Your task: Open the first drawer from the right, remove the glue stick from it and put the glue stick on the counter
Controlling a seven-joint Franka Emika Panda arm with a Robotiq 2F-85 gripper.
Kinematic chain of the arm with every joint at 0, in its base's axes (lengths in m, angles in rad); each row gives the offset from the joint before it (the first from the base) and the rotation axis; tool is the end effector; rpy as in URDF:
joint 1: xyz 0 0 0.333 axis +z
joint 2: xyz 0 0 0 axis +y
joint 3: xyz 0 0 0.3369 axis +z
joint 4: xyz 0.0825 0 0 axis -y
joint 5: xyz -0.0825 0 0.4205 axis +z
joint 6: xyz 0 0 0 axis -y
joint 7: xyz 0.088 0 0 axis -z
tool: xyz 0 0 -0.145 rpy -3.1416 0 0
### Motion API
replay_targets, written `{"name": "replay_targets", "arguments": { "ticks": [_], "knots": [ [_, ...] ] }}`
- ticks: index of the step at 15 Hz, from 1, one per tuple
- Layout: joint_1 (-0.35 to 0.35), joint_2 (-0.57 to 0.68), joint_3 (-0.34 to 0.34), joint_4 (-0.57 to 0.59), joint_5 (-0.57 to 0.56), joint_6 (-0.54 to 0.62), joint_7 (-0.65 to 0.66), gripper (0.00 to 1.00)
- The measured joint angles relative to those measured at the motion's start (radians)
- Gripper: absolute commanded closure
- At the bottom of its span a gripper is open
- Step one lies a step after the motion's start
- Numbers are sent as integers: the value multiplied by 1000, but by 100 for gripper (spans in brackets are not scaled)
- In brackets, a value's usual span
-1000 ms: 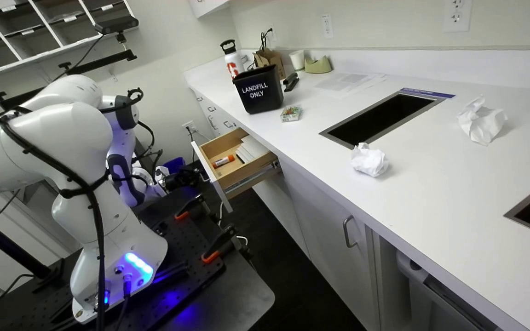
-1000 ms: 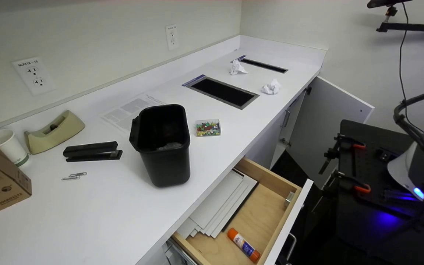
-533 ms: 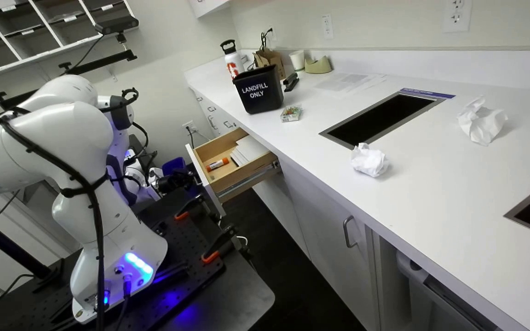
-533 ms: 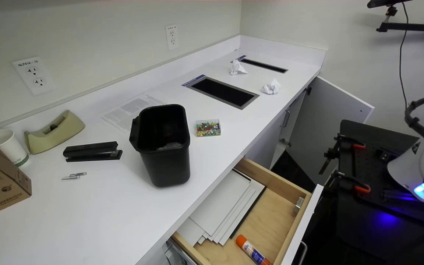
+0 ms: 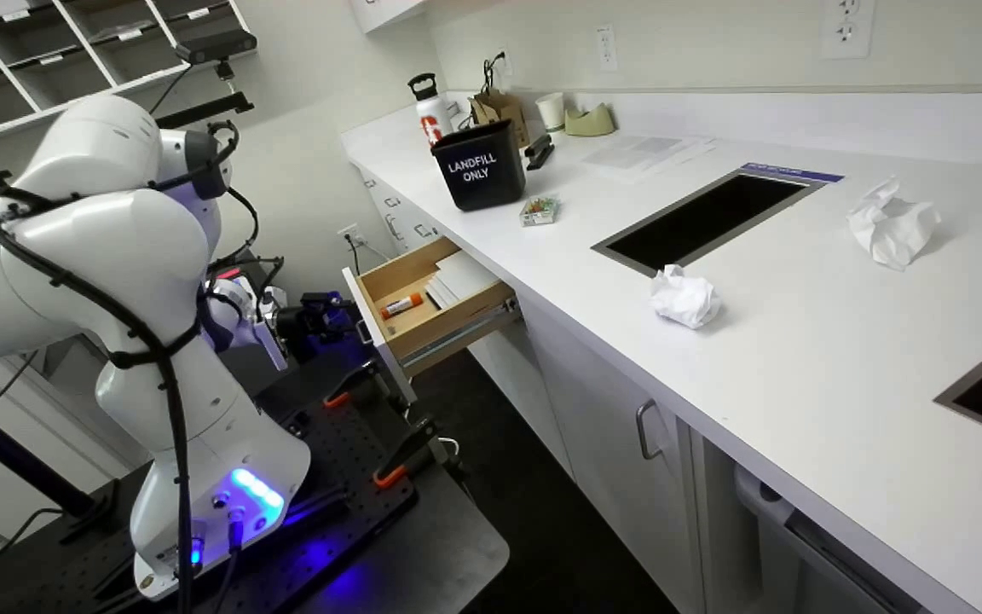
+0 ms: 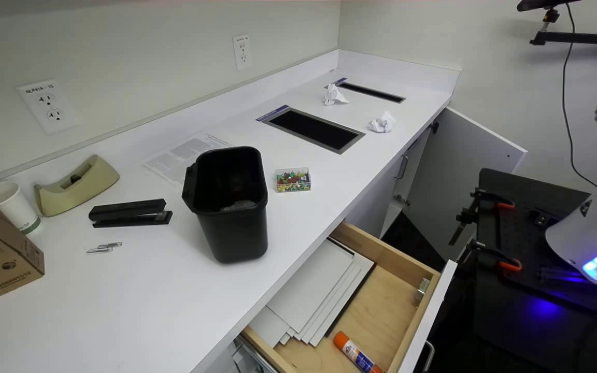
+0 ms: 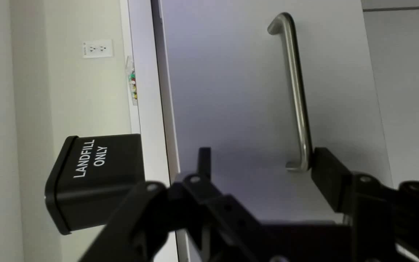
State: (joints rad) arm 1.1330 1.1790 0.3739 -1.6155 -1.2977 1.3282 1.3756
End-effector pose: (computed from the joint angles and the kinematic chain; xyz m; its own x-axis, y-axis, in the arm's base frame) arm 0.1797 0.5196 -0.0616 0.5994 0.7989 0.0502 0.1264 -0.1564 0.9796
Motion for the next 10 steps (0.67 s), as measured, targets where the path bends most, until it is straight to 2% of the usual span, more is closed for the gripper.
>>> {"name": "replay_targets", "arguments": {
  "ticks": [10],
  "knots": [
    [-247,-496,48,-424,-40,515,0,0]
  ]
}}
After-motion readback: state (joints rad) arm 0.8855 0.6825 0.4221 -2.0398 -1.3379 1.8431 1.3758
